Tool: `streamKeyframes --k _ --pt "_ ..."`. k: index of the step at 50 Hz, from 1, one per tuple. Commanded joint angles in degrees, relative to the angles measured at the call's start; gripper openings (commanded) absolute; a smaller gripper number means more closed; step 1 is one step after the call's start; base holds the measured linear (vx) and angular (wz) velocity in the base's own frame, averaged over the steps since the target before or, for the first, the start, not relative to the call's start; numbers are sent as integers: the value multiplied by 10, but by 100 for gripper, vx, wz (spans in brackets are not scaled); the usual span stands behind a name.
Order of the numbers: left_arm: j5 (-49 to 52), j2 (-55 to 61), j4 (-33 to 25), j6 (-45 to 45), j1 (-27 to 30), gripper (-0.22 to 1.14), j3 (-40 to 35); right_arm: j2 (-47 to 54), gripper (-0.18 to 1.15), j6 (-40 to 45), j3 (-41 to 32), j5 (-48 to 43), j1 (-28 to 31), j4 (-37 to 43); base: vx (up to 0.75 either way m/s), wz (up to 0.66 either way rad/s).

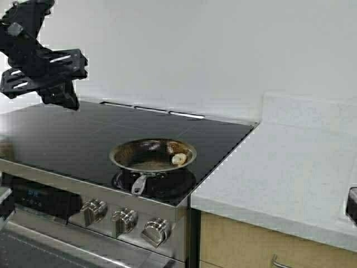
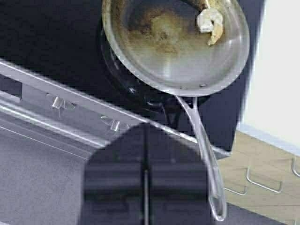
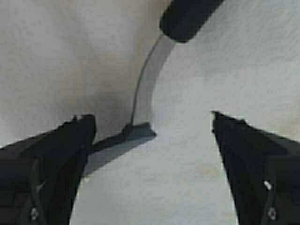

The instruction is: Add oil to the pan and cook the shrimp and serve it

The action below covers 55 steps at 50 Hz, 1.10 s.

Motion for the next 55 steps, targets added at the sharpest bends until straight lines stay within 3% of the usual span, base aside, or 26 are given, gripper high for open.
streamKeyframes --k 1,33,39,49,51,55 --pt "-2 -4 -1 0 -1 6 -6 -19 102 0 -10 2 -2 1 0 0" --pt "-3 -4 -1 0 -1 6 -5 -171 98 4 -47 40 -1 19 0 0" --pt "-2 -4 -1 0 -1 6 -6 -211 74 0 -39 39 23 36 0 0" --pt "-2 -4 -1 -3 -1 6 -7 -283 0 -35 -15 0 121 33 0 0" --pt "-3 -4 -1 -3 -1 6 -7 -302 -5 -47 -4 -22 143 30 0 0" --pt "-2 -4 -1 -4 -1 6 -7 -345 2 -66 21 -75 188 27 0 0"
